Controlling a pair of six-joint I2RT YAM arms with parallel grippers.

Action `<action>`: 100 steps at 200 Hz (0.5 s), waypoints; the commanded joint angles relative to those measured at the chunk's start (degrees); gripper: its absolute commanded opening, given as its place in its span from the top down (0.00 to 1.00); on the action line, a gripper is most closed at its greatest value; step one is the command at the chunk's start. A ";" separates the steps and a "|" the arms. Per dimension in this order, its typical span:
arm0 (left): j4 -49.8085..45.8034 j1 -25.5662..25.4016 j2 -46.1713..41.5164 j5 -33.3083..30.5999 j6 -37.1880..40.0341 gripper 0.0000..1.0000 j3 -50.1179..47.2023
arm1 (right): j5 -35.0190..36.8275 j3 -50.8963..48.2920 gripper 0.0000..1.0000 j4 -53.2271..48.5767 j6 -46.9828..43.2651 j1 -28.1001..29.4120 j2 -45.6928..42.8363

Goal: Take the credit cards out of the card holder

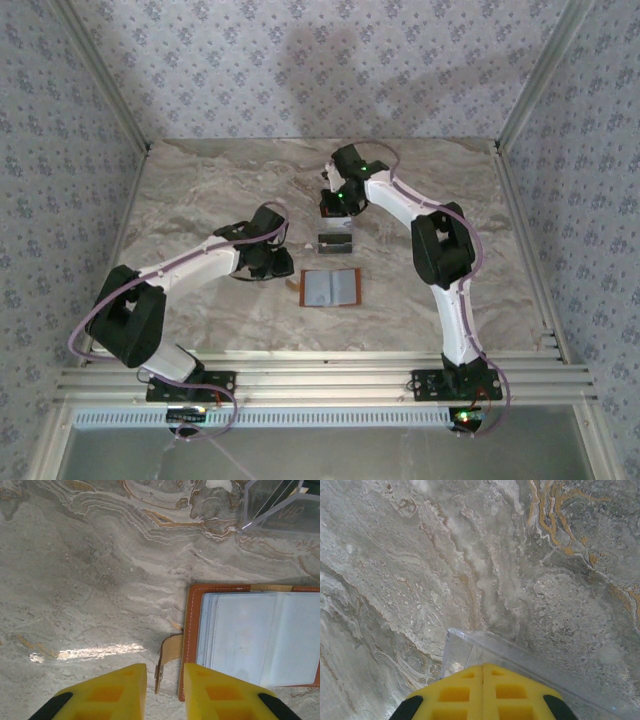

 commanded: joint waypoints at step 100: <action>-0.55 0.43 -3.09 -1.20 0.23 0.73 -0.97 | 7.45 1.67 0.95 -4.13 -1.33 0.47 -3.91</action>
